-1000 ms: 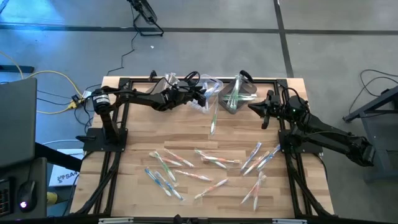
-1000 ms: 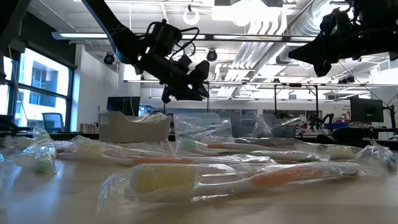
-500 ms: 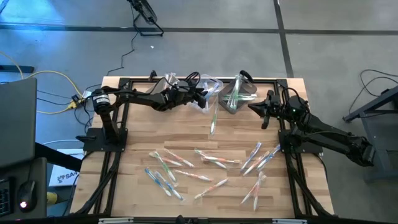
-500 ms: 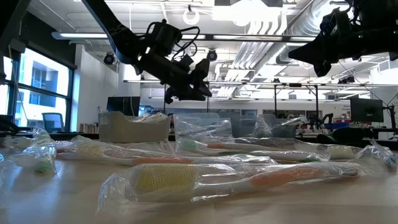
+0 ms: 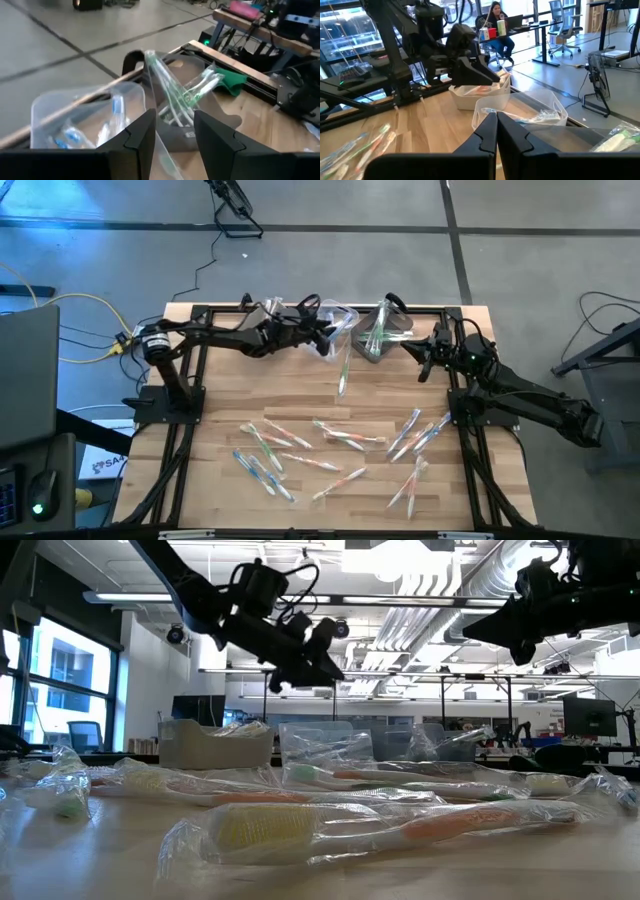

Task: Pick & Place Toothbrushes
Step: Put the green toothbrush into the black bin

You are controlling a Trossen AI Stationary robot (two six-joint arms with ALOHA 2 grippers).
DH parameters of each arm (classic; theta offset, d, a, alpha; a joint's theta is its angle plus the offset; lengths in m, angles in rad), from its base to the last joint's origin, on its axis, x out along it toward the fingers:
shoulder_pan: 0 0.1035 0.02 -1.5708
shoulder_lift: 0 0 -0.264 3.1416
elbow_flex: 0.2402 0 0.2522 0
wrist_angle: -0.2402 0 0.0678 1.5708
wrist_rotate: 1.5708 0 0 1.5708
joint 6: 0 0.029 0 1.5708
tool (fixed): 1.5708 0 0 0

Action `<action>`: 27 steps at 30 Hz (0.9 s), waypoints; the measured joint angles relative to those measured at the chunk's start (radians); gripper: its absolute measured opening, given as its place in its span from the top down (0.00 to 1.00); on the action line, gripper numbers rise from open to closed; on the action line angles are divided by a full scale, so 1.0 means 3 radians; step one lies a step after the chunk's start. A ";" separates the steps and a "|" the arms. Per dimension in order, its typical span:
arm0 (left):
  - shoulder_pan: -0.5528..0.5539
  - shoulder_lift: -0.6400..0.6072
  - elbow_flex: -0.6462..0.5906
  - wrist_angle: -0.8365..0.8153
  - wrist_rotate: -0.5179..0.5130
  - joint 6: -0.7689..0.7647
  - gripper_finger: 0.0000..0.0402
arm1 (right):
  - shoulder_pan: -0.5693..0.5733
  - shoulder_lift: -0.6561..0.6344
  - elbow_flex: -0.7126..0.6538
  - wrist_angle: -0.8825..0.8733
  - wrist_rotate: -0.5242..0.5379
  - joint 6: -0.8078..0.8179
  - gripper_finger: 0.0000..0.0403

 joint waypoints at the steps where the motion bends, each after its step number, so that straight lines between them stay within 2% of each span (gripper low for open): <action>1: 0.0000 -0.0026 0.0000 0.0001 0.0002 0.0069 0.67 | 0.0000 0.0000 0.0000 0.0000 0.0000 0.0000 1.00; 5: 0.0001 -0.0173 0.0000 -0.0033 0.0070 0.0133 0.67 | 0.0001 0.0000 0.0000 -0.0002 0.0000 0.0010 1.00; 8: 0.0001 -0.0381 0.0000 -0.0309 0.0155 0.0252 0.67 | 0.0000 0.0000 0.0000 -0.0002 0.0000 0.0012 1.00; 12: 0.0000 -0.0615 -0.0021 -0.0753 0.0049 0.0439 0.67 | 0.0000 0.0000 0.0000 -0.0002 0.0045 0.0011 1.00; 15: 0.0002 -0.0735 -0.0106 -0.0746 -0.0051 0.0560 0.67 | 0.0001 0.0000 0.0000 -0.0003 0.0224 0.0007 1.00; 19: 0.0004 -0.0890 -0.0333 -0.0777 -0.0112 0.0601 0.67 | 0.0001 0.0000 0.0000 -0.0003 0.0432 0.0002 1.00; 27: 0.0004 -0.1357 -0.0997 -0.0489 -0.0378 0.0620 0.67 | 0.0000 0.0000 0.0000 -0.0005 0.0462 0.0000 1.00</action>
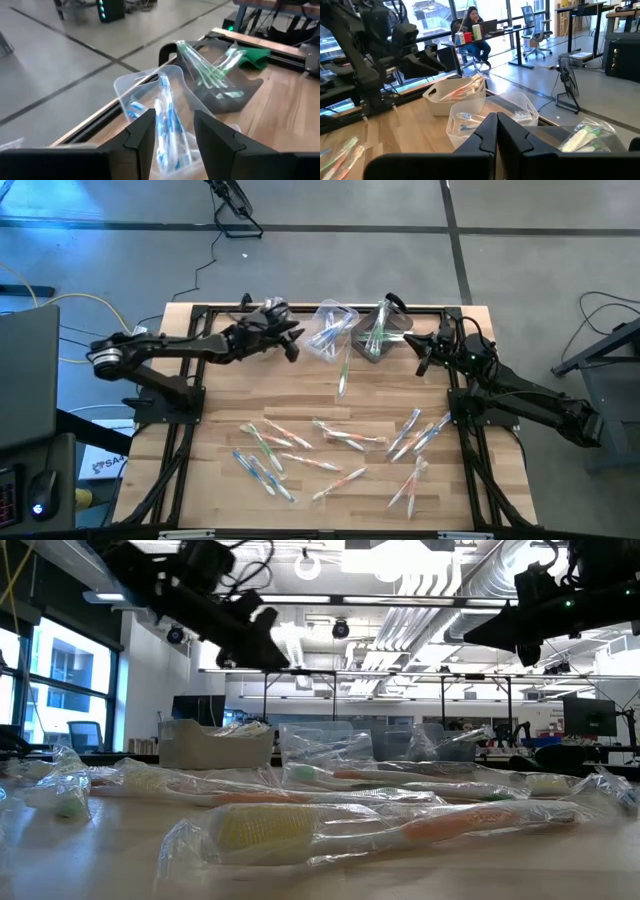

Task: Pick & Place Toothbrushes
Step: Put the green toothbrush into the black bin

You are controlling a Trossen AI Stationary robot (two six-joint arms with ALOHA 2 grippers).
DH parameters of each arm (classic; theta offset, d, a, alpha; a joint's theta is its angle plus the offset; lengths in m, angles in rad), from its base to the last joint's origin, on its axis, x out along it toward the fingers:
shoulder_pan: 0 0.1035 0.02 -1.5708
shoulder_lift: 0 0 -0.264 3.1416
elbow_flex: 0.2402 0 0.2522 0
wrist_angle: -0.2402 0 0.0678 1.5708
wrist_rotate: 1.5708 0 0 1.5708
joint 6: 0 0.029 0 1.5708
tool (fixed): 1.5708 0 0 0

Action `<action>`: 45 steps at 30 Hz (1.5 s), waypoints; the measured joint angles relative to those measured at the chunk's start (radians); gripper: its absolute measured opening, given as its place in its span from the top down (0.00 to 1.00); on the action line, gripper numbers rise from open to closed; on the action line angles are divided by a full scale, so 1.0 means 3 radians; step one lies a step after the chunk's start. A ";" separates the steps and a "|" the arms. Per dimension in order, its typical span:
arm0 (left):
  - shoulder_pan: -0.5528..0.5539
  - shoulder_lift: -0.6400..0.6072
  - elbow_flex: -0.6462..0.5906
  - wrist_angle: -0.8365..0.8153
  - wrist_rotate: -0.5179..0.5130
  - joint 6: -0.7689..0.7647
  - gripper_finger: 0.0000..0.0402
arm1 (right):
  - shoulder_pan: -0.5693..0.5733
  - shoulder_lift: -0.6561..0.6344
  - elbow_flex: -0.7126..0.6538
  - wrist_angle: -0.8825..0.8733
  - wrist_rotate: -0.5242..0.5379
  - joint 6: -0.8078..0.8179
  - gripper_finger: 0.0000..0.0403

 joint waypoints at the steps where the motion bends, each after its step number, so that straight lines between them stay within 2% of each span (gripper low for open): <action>1: 0.0000 -0.0088 -0.0093 0.0028 -0.0014 0.0004 0.67 | 0.0000 0.0000 0.0000 0.0000 0.0000 0.0000 1.00; 8: 0.0000 -0.0739 -0.0711 0.0306 -0.0031 0.0386 0.67 | -0.0001 0.0000 0.0000 0.0000 0.0226 0.0140 1.00; 14: -0.0001 -0.1273 -0.1119 0.0320 -0.0030 0.0411 0.67 | 0.0002 0.0000 0.0000 0.0027 0.0378 0.0330 1.00; 19: -0.0001 -0.1731 -0.1500 0.0321 -0.0030 0.0491 0.67 | 0.0099 0.0090 0.0001 0.0332 0.0387 0.0326 1.00; 22: -0.0001 -0.2027 -0.1686 0.0323 -0.0029 0.0494 0.67 | 0.0209 0.0226 0.0001 0.0549 0.0546 0.0302 1.00; 30: -0.0001 -0.2776 -0.1955 0.0284 -0.0027 0.0630 0.67 | 0.0577 0.0752 0.0002 0.1066 0.1063 0.0271 1.00; 37: -0.0001 -0.3056 -0.1961 0.0108 -0.0027 0.0667 0.67 | 0.0981 0.1351 0.0245 0.1096 0.1790 0.0397 1.00; 41: -0.0001 -0.3058 -0.1961 0.0058 -0.0027 0.0667 0.67 | 0.1184 0.1698 0.0485 0.0897 0.2058 0.0690 1.00; 45: -0.0001 -0.3057 -0.1961 0.0046 -0.0046 0.0681 0.67 | 0.1399 0.2070 0.0887 0.0404 0.2329 0.0958 1.00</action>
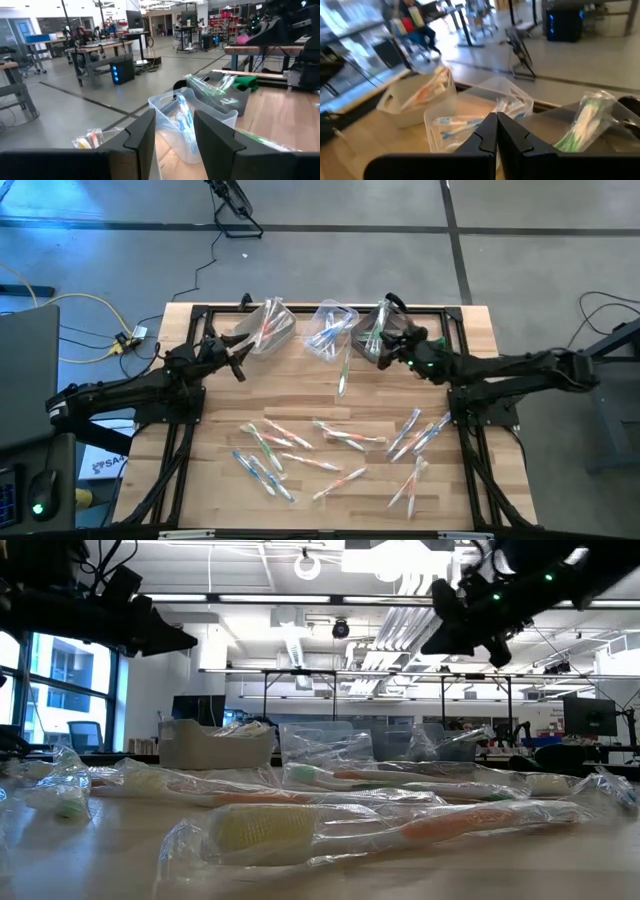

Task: Pick & Place Toothbrushes
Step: Put the green toothbrush into the black bin

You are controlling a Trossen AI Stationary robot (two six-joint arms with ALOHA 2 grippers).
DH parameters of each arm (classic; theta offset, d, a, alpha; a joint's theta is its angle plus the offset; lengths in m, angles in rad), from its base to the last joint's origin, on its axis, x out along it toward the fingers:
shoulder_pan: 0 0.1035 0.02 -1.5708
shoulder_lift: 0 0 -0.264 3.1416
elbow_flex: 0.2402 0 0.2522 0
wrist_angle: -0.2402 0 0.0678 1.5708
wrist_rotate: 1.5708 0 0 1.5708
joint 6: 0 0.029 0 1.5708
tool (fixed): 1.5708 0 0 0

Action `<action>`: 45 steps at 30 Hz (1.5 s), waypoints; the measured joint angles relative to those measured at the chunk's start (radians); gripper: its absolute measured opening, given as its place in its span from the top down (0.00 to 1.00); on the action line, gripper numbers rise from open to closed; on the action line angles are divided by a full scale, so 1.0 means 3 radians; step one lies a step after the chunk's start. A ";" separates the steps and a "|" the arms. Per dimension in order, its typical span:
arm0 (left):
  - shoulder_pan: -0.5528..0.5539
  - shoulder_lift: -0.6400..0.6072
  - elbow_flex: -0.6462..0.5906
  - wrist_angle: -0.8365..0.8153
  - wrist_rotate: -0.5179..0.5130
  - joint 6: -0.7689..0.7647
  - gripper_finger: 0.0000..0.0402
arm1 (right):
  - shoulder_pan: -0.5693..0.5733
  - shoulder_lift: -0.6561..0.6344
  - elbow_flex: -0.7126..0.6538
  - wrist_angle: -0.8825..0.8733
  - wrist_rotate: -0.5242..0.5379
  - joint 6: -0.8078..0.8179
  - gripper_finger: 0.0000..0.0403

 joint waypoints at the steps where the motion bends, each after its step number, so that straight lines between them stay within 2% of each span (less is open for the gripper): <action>1: 0.0000 0.0000 0.0000 0.0004 -0.0026 0.0015 0.67 | 0.0052 0.0091 0.0115 -0.0122 0.0084 0.0056 1.00; 6: 0.0000 0.0001 0.0000 0.0004 -0.0211 0.0098 0.67 | 0.0248 0.0545 0.0749 -0.0941 0.0456 0.0549 1.00; 11: 0.0000 0.0003 0.0000 -0.0008 -0.0236 0.0097 0.67 | 0.0315 0.0980 0.1321 -0.1918 0.0434 0.1360 1.00; 15: 0.0000 0.0003 0.0000 -0.0012 -0.0237 0.0074 0.67 | 0.0315 0.1330 0.1617 -0.2375 0.0108 0.1872 1.00; 21: 0.0000 0.0003 0.0000 -0.0110 -0.0241 0.0072 0.67 | 0.0240 0.1729 0.1663 -0.2191 -0.0831 0.1927 1.00; 24: 0.0000 0.0003 0.0001 -0.0159 -0.0247 0.0048 0.67 | 0.0209 0.1873 0.1664 -0.2174 -0.1161 0.2026 1.00; 26: 0.0000 0.0003 0.0001 -0.0179 -0.0247 -0.0008 0.67 | 0.0196 0.1944 0.1664 -0.2179 -0.1250 0.2146 1.00; 30: 0.0000 0.0003 0.0001 -0.0196 -0.0247 -0.0092 0.67 | 0.0198 0.1983 0.1664 -0.2189 -0.1223 0.2267 1.00; 34: 0.0000 0.0003 0.0001 -0.0220 -0.0247 -0.0104 0.67 | 0.0270 0.1983 0.1769 -0.2324 -0.0956 0.2269 1.00; 39: 0.0000 0.0003 0.0001 -0.0244 -0.0246 -0.0088 0.67 | 0.0334 0.2070 0.2172 -0.2686 -0.0837 0.2253 1.00; 45: 0.0000 0.0001 0.0002 -0.0299 -0.0246 -0.0087 0.67 | 0.0343 0.2477 0.2757 -0.3305 -0.0874 0.2267 1.00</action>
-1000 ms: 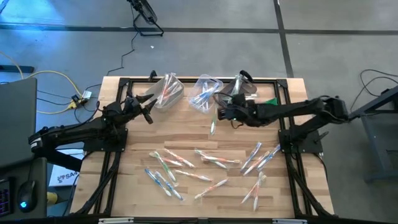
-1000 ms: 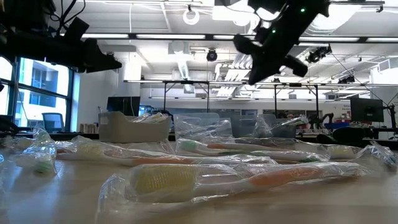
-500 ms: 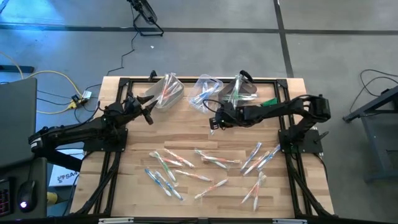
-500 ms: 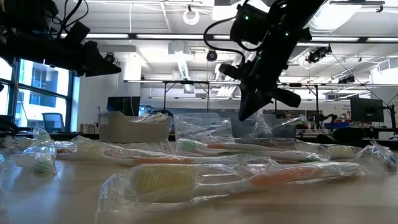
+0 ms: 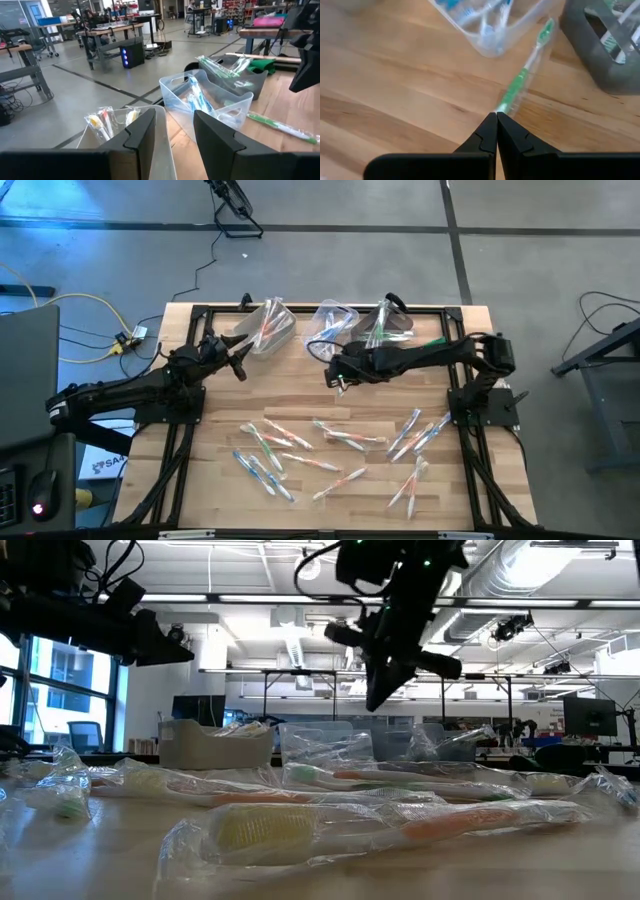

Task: Pick & Place Toothbrushes
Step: Put the green toothbrush into the black bin

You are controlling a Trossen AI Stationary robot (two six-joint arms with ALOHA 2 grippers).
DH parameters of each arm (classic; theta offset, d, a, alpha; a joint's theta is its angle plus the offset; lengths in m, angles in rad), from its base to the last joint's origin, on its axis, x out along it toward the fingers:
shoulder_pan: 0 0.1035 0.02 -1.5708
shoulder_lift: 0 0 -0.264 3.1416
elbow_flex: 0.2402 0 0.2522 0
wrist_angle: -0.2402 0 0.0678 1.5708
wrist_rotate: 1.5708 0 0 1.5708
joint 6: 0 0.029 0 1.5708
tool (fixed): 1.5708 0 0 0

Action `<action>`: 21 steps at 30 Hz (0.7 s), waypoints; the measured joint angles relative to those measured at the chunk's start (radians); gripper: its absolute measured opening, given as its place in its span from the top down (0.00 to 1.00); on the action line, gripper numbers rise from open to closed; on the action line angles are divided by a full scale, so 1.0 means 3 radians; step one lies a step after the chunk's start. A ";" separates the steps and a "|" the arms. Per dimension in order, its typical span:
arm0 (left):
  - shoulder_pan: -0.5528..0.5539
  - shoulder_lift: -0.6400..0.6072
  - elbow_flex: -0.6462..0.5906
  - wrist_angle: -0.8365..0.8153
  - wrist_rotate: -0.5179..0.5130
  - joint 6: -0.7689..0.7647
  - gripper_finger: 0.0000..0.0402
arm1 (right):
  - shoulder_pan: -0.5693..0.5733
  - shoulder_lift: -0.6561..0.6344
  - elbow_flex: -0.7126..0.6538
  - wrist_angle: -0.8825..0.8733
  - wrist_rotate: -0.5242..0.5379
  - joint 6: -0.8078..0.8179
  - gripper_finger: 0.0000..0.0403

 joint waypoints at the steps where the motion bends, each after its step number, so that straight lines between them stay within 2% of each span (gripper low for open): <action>1: 0.0000 0.0000 0.0001 -0.0023 0.0000 0.0000 0.67 | -0.0013 0.0062 0.0052 -0.0047 -0.0051 -0.0001 1.00; 7: -0.0001 0.0000 0.0001 -0.0110 0.0000 0.0005 0.67 | -0.0072 0.0199 0.0113 0.0059 -0.0493 -0.0112 1.00; 12: -0.0001 0.0001 0.0001 -0.0134 0.0001 0.0009 0.67 | -0.0072 0.0199 0.0114 0.0043 -0.0431 -0.0195 1.00; 16: -0.0001 0.0001 0.0001 -0.0135 0.0001 0.0009 0.67 | -0.0072 0.0199 0.0113 0.0035 -0.0514 -0.0649 1.00; 21: -0.0001 0.0001 0.0001 -0.0135 0.0001 0.0008 0.67 | -0.0113 0.0199 0.0113 0.0006 -0.0269 -0.0623 0.99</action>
